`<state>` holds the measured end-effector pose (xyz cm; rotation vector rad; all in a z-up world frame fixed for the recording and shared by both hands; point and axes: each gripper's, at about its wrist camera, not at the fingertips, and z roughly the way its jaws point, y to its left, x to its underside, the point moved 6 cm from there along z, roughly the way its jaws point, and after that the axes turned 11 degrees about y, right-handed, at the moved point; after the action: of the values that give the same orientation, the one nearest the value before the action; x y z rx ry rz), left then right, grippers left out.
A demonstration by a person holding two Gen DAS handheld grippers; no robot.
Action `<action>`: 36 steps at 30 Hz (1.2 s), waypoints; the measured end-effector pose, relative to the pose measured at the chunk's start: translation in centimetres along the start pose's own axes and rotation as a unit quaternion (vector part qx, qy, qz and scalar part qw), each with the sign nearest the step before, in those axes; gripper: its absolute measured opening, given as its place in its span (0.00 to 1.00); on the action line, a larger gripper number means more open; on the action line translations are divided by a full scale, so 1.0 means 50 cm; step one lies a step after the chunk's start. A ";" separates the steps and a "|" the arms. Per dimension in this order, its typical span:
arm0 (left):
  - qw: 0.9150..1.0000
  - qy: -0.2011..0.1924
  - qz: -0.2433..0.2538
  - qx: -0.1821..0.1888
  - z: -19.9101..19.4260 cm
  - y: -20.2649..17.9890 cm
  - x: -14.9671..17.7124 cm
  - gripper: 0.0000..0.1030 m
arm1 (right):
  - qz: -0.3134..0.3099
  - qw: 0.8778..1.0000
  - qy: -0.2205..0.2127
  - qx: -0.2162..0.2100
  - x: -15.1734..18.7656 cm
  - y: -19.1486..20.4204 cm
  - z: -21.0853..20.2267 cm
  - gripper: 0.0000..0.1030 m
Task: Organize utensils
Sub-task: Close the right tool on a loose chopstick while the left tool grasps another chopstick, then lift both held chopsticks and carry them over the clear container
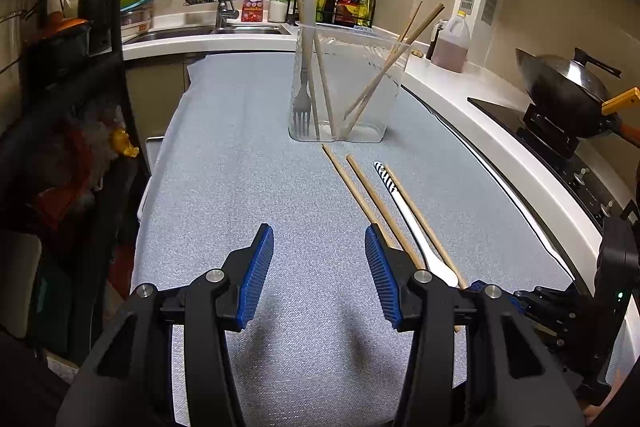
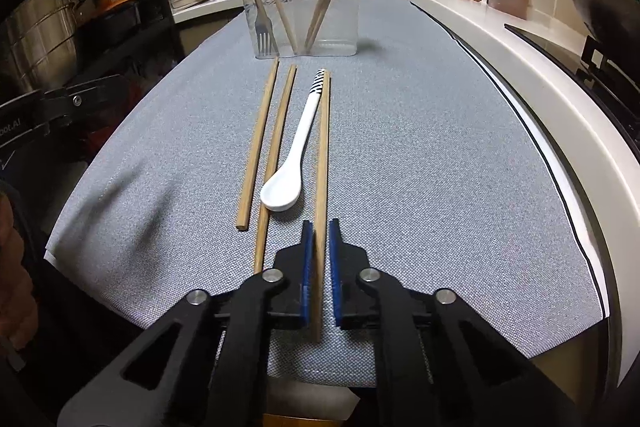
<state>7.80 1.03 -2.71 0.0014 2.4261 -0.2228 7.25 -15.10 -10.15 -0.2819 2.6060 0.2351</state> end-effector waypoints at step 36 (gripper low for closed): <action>0.992 0.125 0.013 -0.014 0.156 -0.104 0.043 0.07 | 0.033 0.999 -0.009 -0.004 0.014 -0.065 -0.014 0.06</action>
<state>10.86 -5.49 -9.08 0.0505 2.6766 -0.1860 7.13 -18.48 -10.25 -0.1943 2.5995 0.2688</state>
